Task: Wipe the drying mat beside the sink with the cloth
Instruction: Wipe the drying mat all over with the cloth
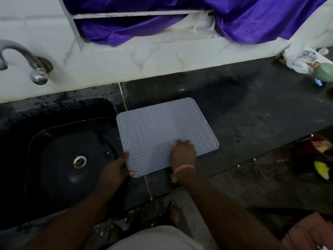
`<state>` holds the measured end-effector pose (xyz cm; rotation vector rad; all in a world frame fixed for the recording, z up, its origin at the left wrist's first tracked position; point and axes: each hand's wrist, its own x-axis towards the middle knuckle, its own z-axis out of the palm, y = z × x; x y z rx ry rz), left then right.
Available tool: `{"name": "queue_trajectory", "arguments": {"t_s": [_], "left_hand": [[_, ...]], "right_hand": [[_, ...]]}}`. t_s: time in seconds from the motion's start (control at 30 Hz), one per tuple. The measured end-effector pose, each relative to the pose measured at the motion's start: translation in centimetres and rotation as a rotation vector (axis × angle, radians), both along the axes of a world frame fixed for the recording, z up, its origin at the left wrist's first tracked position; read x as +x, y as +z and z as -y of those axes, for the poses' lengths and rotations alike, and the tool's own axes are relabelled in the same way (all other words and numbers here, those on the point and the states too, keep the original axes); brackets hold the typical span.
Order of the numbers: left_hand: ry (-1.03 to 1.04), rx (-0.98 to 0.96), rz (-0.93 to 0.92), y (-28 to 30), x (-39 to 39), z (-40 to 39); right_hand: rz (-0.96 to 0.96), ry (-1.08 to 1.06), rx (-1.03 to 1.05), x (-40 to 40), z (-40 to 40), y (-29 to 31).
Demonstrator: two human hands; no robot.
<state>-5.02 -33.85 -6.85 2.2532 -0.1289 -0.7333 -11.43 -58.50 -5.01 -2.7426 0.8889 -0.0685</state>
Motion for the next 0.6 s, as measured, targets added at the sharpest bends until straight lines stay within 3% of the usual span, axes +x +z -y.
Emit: {"name": "queue_trajectory", "arguments": {"t_s": [0.1,0.23,0.33,0.47,0.6], "left_hand": [[-0.056,0.097,0.059,-0.1,0.1,-0.2],[-0.08,0.147,0.123,-0.3,0.1,-0.3],[-0.172,0.224,0.137,-0.3,0.4,-0.2],[-0.217,0.267,0.172,-0.2,0.5,0.1],[-0.204,0.261,0.151,-0.3,0.6,0.0]], "right_hand": [[-0.047,0.293,0.054,0.0,-6.7,-0.2],[0.054,0.437,0.375,0.3,-7.4,1.0],[0.18,0.224,0.438,0.2,-1.4,1.8],[0.039,-0.14,0.133,-0.3,10.2,1.5],[-0.039,-0.187,0.0,0.2,8.9,0.5]]}}
